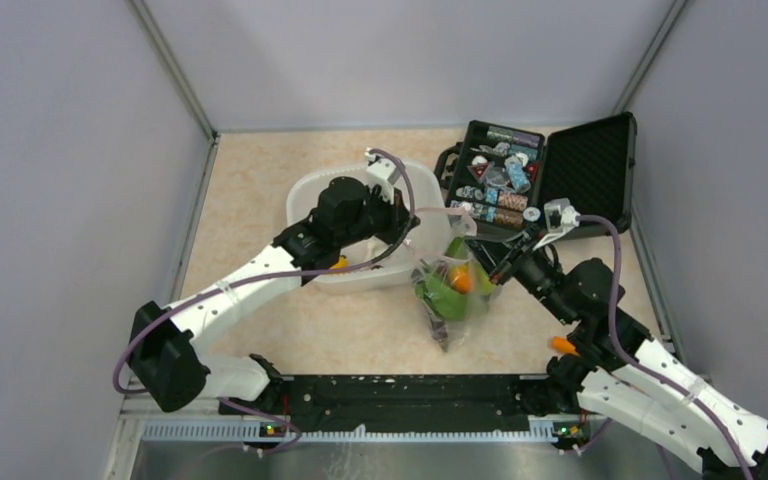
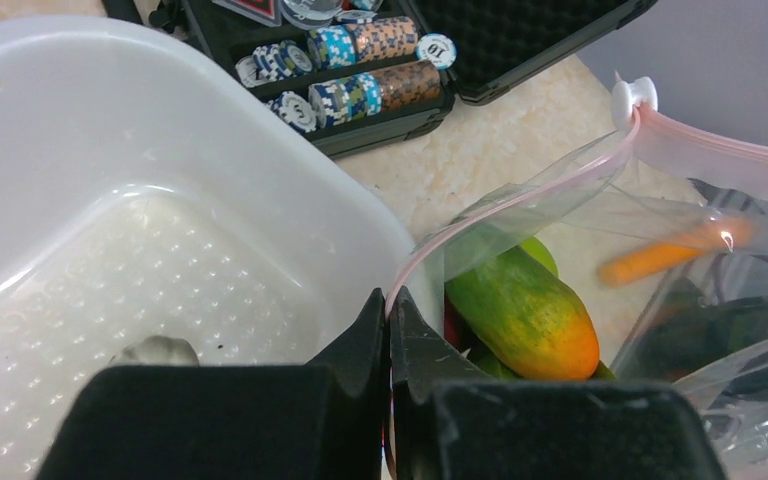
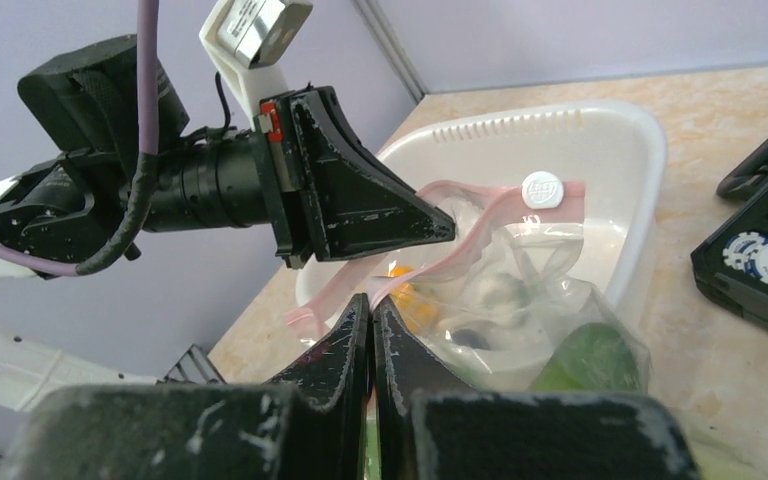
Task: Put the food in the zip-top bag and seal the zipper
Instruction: Adjust the zipper food storage bag at the center of the board.
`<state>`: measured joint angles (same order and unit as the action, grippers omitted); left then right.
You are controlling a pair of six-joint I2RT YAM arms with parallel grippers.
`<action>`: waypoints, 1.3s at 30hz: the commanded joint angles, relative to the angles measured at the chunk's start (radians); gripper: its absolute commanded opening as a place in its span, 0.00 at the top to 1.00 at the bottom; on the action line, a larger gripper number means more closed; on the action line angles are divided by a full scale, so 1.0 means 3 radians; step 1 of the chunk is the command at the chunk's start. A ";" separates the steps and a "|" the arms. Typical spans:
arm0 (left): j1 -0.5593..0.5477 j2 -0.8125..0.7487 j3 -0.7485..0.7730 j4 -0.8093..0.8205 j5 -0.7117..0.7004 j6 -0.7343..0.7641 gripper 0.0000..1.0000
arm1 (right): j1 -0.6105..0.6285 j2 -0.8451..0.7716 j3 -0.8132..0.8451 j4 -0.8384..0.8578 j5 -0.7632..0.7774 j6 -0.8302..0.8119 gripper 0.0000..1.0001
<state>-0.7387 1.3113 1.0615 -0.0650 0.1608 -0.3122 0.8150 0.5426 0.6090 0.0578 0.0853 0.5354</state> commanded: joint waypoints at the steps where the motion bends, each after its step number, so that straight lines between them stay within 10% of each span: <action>1: 0.0022 -0.0044 0.0234 0.0188 0.0275 -0.0004 1.00 | 0.0008 -0.0157 0.0086 0.0230 0.0180 -0.0050 1.00; 6: 0.0018 0.0109 0.0458 0.0375 0.0840 -0.0082 0.97 | 0.0006 -0.0254 0.0254 -0.0132 0.0447 -0.0195 1.00; 12: 0.0023 0.0117 0.0497 0.0388 0.0751 -0.0095 0.38 | 0.0010 -0.0310 0.0246 -0.0276 0.0697 -0.0203 1.00; 21: 0.0065 -0.0372 0.0251 -0.0073 0.0173 0.0071 0.02 | 0.0004 0.0094 0.0079 0.0011 0.0714 0.0199 1.00; 39: 0.0151 -0.0779 -0.0122 0.0136 -0.0388 -0.0025 0.01 | 0.0005 0.0082 0.0114 -0.0054 0.0735 0.0272 1.00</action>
<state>-0.6987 1.0733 1.0267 -0.0746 0.0547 -0.3111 0.8150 0.5797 0.6277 0.0071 0.2871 0.6067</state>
